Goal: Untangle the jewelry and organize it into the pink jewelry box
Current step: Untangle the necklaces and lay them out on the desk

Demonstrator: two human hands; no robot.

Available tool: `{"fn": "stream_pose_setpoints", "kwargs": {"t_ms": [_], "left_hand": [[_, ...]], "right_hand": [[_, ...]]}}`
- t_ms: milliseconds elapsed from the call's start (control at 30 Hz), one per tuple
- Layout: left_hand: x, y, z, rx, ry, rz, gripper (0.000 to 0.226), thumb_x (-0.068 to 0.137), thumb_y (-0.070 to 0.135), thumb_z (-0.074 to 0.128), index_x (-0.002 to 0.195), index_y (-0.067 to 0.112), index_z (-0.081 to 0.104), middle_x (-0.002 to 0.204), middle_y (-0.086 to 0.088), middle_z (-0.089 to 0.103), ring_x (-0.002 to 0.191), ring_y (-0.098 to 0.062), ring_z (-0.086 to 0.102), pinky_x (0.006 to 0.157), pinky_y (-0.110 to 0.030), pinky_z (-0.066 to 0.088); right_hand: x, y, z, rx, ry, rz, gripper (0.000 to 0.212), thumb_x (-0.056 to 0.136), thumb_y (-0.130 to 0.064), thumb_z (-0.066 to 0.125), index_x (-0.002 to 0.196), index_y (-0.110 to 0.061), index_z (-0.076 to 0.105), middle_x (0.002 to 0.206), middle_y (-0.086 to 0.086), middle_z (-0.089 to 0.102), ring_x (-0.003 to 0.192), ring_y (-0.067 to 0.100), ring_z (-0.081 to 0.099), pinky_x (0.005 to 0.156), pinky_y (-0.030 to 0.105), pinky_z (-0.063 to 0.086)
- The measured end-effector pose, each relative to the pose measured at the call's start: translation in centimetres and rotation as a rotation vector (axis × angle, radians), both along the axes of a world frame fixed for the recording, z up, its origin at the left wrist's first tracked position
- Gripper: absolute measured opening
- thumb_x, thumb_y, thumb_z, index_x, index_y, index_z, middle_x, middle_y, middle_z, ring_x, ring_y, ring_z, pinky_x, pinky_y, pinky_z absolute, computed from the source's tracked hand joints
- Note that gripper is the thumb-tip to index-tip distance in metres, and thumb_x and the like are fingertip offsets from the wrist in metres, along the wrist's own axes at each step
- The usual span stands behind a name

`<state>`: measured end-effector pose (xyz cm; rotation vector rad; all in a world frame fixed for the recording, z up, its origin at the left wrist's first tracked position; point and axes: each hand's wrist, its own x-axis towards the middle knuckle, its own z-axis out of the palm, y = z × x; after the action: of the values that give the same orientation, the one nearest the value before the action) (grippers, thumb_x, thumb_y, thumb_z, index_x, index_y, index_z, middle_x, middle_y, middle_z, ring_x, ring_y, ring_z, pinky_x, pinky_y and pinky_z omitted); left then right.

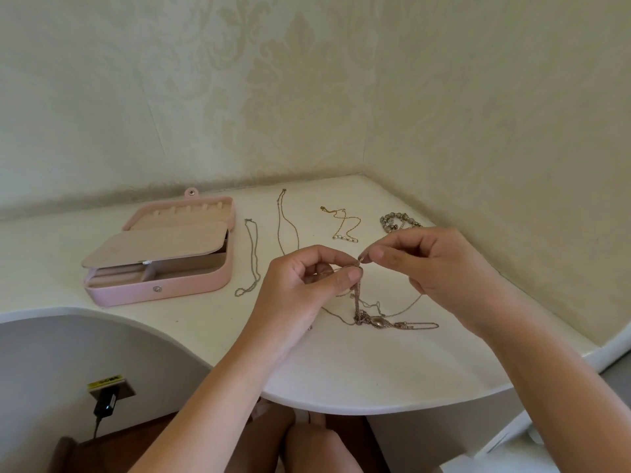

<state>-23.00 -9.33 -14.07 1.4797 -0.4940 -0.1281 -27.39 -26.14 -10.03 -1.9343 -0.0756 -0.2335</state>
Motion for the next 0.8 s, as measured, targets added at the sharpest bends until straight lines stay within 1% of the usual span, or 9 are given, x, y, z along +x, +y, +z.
{"fn": "stream_pose_setpoints", "kwargs": {"t_ms": [100, 133, 233, 333, 400, 500, 600, 700, 800], "left_hand": [[0.1, 0.0, 0.0, 0.009, -0.013, -0.001, 0.021, 0.061, 0.031, 0.082, 0.077, 0.020, 0.073, 0.077, -0.021, 0.056, 0.071, -0.021, 0.049, 0.072, -0.027, 0.041], [0.1, -0.1, 0.0, 0.013, -0.020, -0.001, 0.022, 0.060, 0.031, 0.082, 0.077, 0.019, 0.073, 0.076, -0.023, 0.057, 0.071, -0.022, 0.049, 0.071, -0.027, 0.042], [-0.1, 0.0, 0.0, 0.026, -0.025, -0.030, 0.016, 0.063, 0.024, 0.079, 0.074, 0.015, 0.072, 0.068, -0.012, 0.062, 0.064, -0.014, 0.052, 0.058, -0.012, 0.043], [-0.3, 0.0, 0.1, 0.026, -0.004, -0.065, 0.004, 0.075, 0.009, 0.072, 0.075, 0.010, 0.068, 0.056, 0.008, 0.057, 0.046, 0.001, 0.045, 0.046, -0.005, 0.032], [-0.2, 0.0, 0.2, 0.013, 0.019, -0.088, 0.004, 0.076, 0.010, 0.072, 0.076, 0.010, 0.068, 0.057, 0.009, 0.056, 0.047, 0.002, 0.045, 0.045, -0.006, 0.031], [-0.2, 0.1, 0.3, 0.049, 0.051, -0.164, 0.009, 0.074, 0.022, 0.074, 0.077, 0.015, 0.069, 0.066, -0.003, 0.056, 0.052, -0.004, 0.041, 0.045, -0.014, 0.028], [-0.1, 0.3, 0.4, 0.036, 0.105, -0.212, 0.010, 0.075, 0.025, 0.069, 0.076, 0.016, 0.066, 0.066, 0.000, 0.054, 0.051, -0.005, 0.035, 0.044, -0.017, 0.022], [-0.1, 0.3, 0.5, -0.002, 0.130, -0.248, 0.007, 0.076, 0.024, 0.063, 0.074, 0.017, 0.063, 0.056, 0.012, 0.048, 0.051, -0.004, 0.032, 0.044, -0.016, 0.022], [-0.1, 0.2, 0.4, -0.030, 0.140, -0.288, 0.005, 0.077, 0.025, 0.063, 0.073, 0.021, 0.064, 0.059, 0.010, 0.043, 0.054, -0.005, 0.032, 0.044, -0.015, 0.026]], "right_hand": [[-0.1, 0.1, 0.2, -0.071, -0.005, -0.028, 0.006, 0.078, -0.030, 0.072, 0.076, -0.026, 0.076, 0.045, 0.005, 0.043, 0.046, 0.027, 0.033, 0.054, 0.019, 0.033], [-0.2, 0.2, 0.3, -0.089, -0.006, -0.025, 0.004, 0.077, -0.030, 0.073, 0.075, -0.027, 0.076, 0.043, 0.004, 0.036, 0.047, 0.029, 0.028, 0.055, 0.022, 0.030], [-0.5, 0.2, 0.7, -0.146, -0.017, -0.003, 0.003, 0.073, -0.029, 0.077, 0.075, -0.027, 0.075, 0.041, -0.009, 0.021, 0.041, 0.011, 0.017, 0.050, 0.024, 0.023], [-0.7, 0.1, 1.1, -0.192, 0.011, 0.015, 0.008, 0.068, -0.030, 0.080, 0.074, -0.027, 0.075, 0.042, -0.010, 0.021, 0.042, 0.010, 0.017, 0.051, 0.023, 0.023], [-0.8, 0.3, 1.0, -0.236, 0.021, 0.035, 0.012, 0.064, -0.031, 0.082, 0.073, -0.027, 0.075, 0.043, -0.010, 0.021, 0.042, 0.009, 0.018, 0.047, 0.020, 0.020], [-0.9, 1.0, 0.5, -0.286, -0.003, 0.026, 0.012, 0.064, -0.029, 0.084, 0.069, -0.024, 0.074, 0.039, -0.010, 0.023, 0.039, 0.009, 0.019, 0.041, 0.014, 0.018], [-0.9, 1.0, 0.0, -0.213, -0.001, 0.025, 0.008, 0.070, -0.023, 0.081, 0.072, -0.020, 0.074, 0.039, -0.010, 0.023, 0.037, 0.007, 0.018, 0.038, 0.013, 0.019], [-0.9, 0.7, -0.1, -0.146, -0.003, 0.019, 0.007, 0.068, -0.028, 0.081, 0.072, -0.027, 0.075, 0.046, -0.010, 0.029, 0.045, 0.010, 0.023, 0.042, 0.019, 0.021], [-0.9, 0.2, -0.3, -0.062, -0.016, 0.042, 0.016, 0.059, -0.036, 0.080, 0.073, -0.029, 0.076, 0.063, 0.014, 0.049, 0.057, 0.018, 0.035, 0.054, 0.024, 0.031]]}}
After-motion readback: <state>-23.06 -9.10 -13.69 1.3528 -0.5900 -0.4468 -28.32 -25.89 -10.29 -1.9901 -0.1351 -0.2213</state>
